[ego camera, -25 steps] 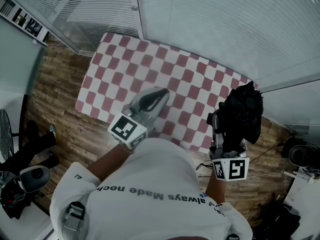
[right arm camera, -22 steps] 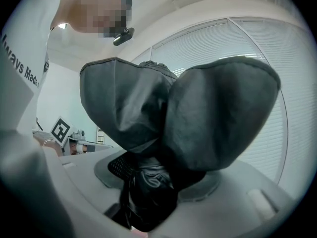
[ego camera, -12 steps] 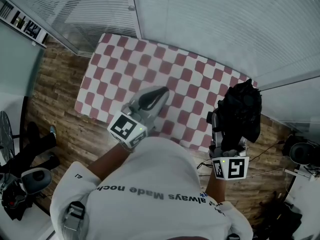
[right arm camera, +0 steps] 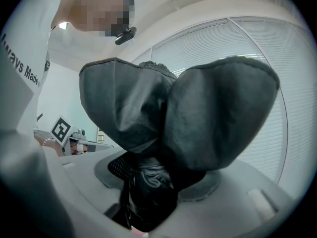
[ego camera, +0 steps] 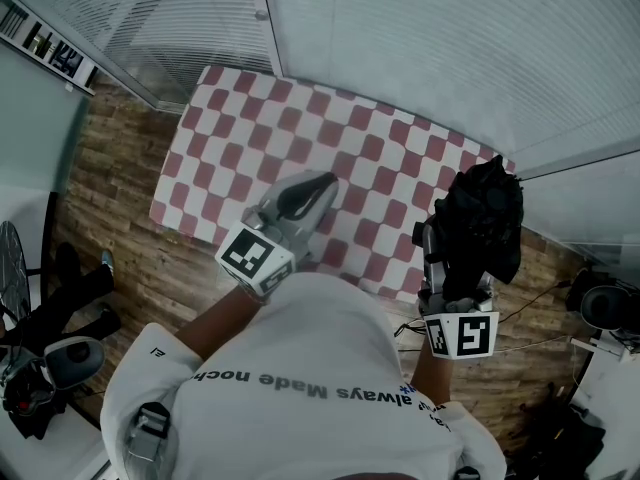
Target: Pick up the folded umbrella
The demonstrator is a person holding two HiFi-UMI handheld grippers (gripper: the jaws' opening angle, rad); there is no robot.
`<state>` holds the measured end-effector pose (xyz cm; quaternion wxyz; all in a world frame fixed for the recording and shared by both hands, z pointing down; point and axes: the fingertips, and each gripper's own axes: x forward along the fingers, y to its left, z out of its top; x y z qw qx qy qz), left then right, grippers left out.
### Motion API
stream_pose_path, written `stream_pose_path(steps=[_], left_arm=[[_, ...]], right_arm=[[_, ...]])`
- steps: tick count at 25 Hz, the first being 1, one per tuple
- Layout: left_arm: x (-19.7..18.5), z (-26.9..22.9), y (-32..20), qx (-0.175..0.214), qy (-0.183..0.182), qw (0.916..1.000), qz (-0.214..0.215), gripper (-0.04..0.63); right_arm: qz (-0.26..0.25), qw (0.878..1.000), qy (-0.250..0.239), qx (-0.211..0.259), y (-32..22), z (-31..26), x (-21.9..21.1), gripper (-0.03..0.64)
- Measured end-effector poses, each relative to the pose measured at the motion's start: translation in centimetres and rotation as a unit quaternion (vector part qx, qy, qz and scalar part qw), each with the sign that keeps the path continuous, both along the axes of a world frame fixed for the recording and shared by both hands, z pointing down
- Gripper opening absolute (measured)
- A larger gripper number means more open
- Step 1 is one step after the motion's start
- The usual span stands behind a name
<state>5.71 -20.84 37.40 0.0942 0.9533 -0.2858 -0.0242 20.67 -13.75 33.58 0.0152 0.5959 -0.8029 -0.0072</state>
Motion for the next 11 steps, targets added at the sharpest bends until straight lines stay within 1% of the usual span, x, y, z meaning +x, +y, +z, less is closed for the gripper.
stream_pose_path(steps=[3, 11], left_arm=[[0.18, 0.04, 0.01, 0.0, -0.001, 1.0, 0.0, 0.025], [0.61, 0.06, -0.08, -0.001, -0.002, 1.0, 0.001, 0.025]], right_arm=[[0.001, 1.0, 0.006, 0.001, 0.04, 0.0, 0.2, 0.246], [0.002, 1.0, 0.001, 0.001, -0.04, -0.05, 0.61, 0.246]])
